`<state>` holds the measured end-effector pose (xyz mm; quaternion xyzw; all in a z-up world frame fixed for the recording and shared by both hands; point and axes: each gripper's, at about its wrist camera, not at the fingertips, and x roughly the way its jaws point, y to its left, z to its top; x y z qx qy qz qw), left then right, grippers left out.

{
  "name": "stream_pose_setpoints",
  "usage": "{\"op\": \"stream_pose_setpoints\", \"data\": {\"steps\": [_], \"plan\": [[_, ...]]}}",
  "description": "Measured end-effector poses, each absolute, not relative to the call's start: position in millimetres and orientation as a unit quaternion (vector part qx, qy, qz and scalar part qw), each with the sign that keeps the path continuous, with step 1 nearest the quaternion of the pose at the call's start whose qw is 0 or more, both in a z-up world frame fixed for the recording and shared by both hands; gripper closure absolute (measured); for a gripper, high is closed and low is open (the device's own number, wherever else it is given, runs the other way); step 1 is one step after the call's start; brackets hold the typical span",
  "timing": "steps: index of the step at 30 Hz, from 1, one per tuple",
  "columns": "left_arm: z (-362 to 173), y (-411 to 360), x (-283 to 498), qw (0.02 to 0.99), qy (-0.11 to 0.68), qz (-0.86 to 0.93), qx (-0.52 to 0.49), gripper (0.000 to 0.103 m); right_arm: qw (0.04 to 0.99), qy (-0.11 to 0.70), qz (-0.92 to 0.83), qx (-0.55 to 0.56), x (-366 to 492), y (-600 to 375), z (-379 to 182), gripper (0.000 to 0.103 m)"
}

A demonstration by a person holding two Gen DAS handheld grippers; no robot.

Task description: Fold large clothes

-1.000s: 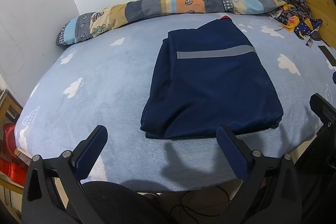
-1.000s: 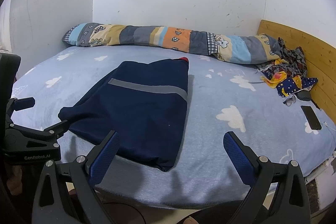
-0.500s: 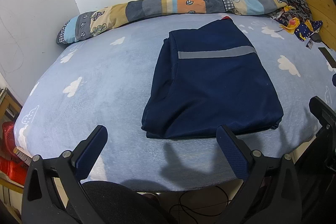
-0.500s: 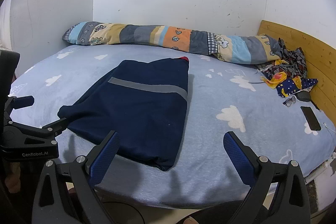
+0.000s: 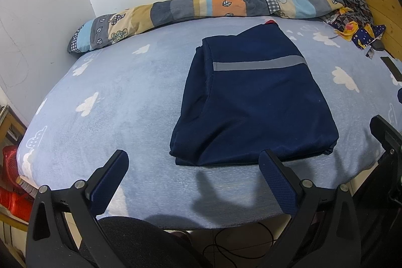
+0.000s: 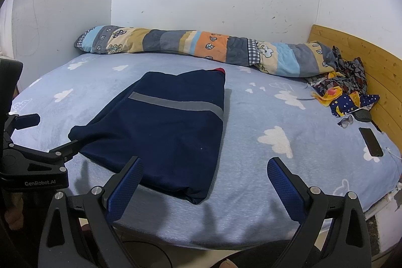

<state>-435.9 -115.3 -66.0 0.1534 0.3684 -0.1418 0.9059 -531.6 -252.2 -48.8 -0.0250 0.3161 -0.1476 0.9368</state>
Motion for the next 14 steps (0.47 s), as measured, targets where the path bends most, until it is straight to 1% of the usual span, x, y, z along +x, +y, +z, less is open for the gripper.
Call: {"op": "stream_pose_setpoints", "data": {"steps": [7, 14], "plan": [[-66.4, -116.0, -436.7, 0.905, 0.369, -0.140, 0.156, 0.000, 0.937, 0.315, -0.148, -0.025, -532.1, -252.3, -48.9, 0.003], [-64.6, -106.5, -432.0, 0.906, 0.376, -0.139, 0.139, 0.000, 0.937, 0.316, -0.149, -0.027, -532.6, -253.7, -49.7, 0.003]]}}
